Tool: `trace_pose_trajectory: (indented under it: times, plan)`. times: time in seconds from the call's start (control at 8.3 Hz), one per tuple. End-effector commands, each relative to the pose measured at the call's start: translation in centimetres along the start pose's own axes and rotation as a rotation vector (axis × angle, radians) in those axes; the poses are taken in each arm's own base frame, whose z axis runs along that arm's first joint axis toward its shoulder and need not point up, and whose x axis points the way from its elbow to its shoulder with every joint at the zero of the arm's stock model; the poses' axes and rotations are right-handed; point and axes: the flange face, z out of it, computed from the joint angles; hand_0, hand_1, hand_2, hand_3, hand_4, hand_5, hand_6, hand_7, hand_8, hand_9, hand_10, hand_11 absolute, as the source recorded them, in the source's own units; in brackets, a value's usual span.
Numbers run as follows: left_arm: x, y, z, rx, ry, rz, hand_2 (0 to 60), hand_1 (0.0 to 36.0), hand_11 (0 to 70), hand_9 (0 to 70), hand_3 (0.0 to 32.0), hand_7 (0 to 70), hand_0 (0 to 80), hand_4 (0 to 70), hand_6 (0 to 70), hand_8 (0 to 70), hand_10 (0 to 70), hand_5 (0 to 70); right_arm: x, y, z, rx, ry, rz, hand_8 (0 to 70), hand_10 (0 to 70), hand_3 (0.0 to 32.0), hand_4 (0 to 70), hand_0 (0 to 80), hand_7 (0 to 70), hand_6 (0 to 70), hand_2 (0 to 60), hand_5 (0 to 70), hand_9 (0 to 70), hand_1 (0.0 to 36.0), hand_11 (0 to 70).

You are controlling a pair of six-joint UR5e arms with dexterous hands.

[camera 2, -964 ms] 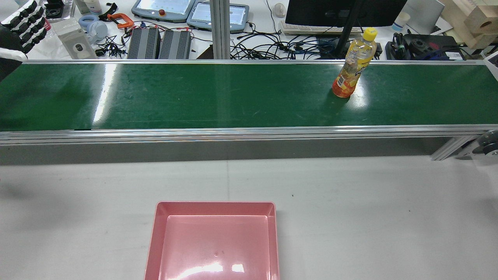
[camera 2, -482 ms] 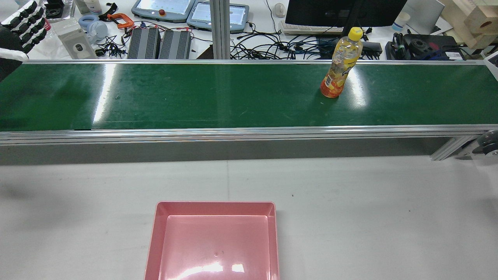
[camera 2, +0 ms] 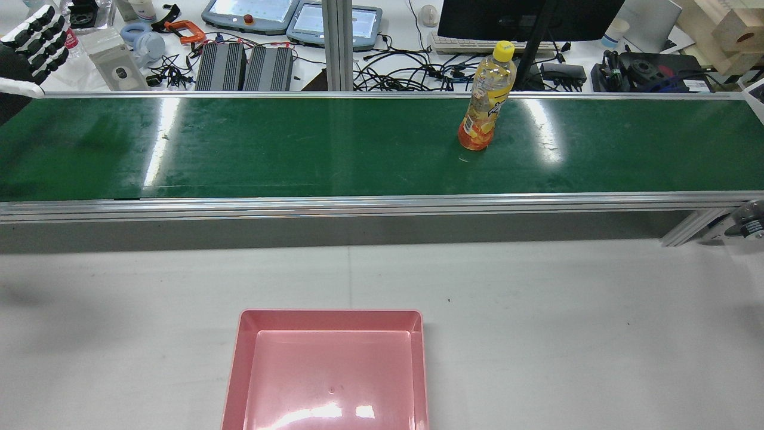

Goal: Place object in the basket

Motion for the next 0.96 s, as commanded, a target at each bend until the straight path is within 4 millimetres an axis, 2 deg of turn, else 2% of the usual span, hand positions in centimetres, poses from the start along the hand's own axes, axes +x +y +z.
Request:
trace_pose_trajectory:
  times: [0.0, 0.72, 0.84]
  plan:
    - [0.0, 0.1, 0.1, -0.004, 0.002, 0.002, 0.0, 8.7, 0.0, 0.0, 0.0, 0.0, 56.6, 0.0, 0.0, 0.0, 0.0, 1.1, 0.0, 0.0, 0.0, 0.0, 0.0, 0.0, 0.0, 0.0, 0.0, 0.0, 0.0, 0.0, 0.0, 0.0, 0.0, 0.0, 0.0, 0.0]
    - [0.3, 0.4, 0.3, -0.006, 0.038, 0.03, 0.0, 8.5, 0.0, 0.0, 0.0, 0.0, 56.6, 0.0, 0.0, 0.0, 0.0, 0.0, 0.0, 0.0, 0.0, 0.0, 0.0, 0.0, 0.0, 0.0, 0.0, 0.0, 0.0, 0.0, 0.0, 0.0, 0.0, 0.0, 0.0, 0.0]
    - [-1.5, 0.5, 0.4, -0.009, 0.011, 0.025, 0.0, 8.0, 0.0, 0.0, 0.0, 0.0, 56.0, 0.0, 0.0, 0.0, 0.0, 0.0, 0.0, 0.0, 0.0, 0.0, 0.0, 0.0, 0.0, 0.0, 0.0, 0.0, 0.0, 0.0, 0.0, 0.0, 0.0, 0.0, 0.0, 0.0]
